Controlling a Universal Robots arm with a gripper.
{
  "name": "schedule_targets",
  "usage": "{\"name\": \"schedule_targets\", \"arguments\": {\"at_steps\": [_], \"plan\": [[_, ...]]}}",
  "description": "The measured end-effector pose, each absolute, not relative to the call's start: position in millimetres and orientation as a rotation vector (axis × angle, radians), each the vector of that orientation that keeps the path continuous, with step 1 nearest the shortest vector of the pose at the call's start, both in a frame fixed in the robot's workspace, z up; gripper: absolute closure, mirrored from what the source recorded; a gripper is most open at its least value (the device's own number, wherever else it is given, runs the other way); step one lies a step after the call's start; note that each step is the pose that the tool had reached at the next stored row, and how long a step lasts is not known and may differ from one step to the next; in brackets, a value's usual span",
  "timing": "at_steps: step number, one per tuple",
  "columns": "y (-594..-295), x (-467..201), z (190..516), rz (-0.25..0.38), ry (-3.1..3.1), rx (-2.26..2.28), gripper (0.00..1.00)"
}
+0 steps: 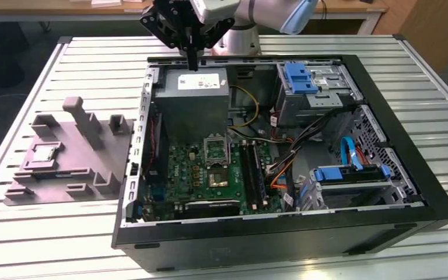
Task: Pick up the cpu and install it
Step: 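Reach for the cpu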
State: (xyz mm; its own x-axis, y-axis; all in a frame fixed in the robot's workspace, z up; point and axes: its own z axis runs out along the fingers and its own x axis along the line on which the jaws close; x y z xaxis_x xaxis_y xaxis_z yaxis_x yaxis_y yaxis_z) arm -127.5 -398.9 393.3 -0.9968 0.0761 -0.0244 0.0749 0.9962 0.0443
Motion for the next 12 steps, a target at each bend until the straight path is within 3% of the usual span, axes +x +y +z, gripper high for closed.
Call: {"name": "schedule_targets", "arguments": {"at_steps": [12], "plan": [[-398.9,-129.9,393.3,0.068,3.113,0.118,0.89]]}}
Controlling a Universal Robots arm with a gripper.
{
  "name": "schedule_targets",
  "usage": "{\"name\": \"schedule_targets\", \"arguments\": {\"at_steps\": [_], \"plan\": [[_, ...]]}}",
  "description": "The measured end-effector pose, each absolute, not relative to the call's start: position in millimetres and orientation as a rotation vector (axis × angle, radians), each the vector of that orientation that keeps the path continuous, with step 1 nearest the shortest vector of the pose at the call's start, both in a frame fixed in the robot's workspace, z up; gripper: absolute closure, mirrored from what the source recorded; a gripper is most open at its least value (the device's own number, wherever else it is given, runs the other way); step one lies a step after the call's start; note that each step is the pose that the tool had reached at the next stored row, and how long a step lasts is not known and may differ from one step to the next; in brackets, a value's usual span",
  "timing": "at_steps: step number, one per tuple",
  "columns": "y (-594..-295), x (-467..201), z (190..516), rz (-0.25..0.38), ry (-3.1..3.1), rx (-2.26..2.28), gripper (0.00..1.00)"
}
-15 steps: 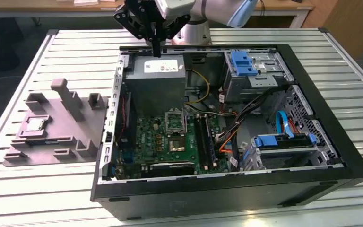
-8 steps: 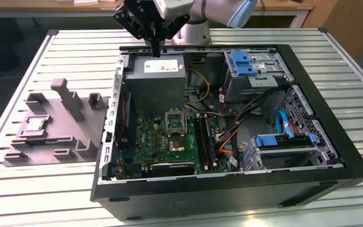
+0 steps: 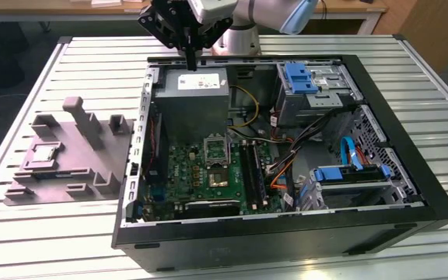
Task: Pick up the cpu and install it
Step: 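Reach for the cpu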
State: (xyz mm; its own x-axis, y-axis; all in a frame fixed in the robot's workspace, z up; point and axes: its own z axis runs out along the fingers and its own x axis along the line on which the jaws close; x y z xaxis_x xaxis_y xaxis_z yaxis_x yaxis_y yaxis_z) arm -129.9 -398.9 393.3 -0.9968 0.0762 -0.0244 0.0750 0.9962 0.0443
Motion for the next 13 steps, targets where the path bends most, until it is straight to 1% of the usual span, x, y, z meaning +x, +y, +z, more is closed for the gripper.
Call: {"name": "schedule_targets", "arguments": {"at_steps": [13], "plan": [[-398.9,-134.8,393.3,0.068,3.113,0.118,0.89]]}}
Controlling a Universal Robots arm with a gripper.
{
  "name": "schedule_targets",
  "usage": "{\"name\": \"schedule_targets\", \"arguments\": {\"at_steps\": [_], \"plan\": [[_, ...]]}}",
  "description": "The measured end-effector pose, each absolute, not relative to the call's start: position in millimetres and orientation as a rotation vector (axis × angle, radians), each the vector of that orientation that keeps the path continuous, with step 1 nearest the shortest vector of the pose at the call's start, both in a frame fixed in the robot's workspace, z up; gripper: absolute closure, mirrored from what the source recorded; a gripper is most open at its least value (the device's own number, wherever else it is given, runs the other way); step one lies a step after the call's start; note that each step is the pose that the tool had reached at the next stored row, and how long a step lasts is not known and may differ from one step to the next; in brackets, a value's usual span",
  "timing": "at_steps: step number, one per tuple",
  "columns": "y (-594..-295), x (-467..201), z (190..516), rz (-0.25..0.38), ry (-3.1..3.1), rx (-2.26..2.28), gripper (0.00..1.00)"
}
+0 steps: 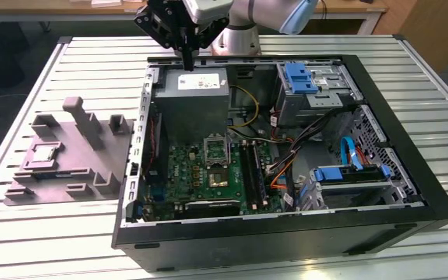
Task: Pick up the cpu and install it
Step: 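Reach for the cpu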
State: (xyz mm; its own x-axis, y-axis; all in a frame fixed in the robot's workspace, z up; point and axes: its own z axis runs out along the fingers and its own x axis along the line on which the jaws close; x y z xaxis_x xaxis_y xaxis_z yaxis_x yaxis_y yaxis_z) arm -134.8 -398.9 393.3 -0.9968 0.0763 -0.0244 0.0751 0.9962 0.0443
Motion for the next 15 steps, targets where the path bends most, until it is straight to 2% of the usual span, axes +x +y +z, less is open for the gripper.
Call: {"name": "schedule_targets", "arguments": {"at_steps": [15], "plan": [[-399.0,-137.4,393.3,0.068,3.112,0.118,0.89]]}}
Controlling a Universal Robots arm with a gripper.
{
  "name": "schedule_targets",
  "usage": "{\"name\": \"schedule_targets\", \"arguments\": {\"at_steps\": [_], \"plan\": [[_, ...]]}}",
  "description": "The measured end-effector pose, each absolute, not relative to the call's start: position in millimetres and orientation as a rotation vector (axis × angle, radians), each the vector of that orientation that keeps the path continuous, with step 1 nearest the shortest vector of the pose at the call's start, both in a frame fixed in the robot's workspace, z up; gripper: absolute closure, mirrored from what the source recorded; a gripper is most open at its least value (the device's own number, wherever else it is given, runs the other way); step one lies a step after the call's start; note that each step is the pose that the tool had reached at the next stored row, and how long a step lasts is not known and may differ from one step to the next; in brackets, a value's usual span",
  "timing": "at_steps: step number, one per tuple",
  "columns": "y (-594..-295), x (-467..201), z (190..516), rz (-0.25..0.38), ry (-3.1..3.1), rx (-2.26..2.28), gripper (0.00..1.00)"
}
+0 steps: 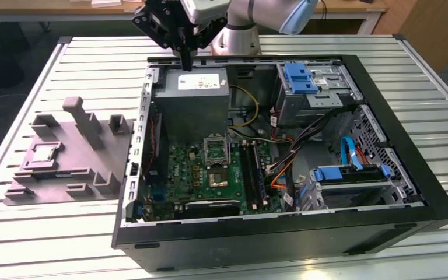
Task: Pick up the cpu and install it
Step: 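Reach for the cpu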
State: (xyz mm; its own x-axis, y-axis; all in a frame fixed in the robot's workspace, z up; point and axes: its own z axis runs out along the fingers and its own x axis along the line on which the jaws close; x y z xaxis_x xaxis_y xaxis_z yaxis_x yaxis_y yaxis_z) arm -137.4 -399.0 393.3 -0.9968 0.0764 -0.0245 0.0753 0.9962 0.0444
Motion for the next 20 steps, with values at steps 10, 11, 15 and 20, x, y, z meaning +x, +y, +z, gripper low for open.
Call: {"name": "schedule_targets", "arguments": {"at_steps": [10,11,15,20], "plan": [[-399,-142,393,0.068,3.112,0.118,0.89],[-399,-142,393,0.068,3.112,0.118,0.89],[-399,-144,393,0.068,3.113,0.118,0.89],[-399,-150,393,0.068,3.112,0.118,0.89]]}}
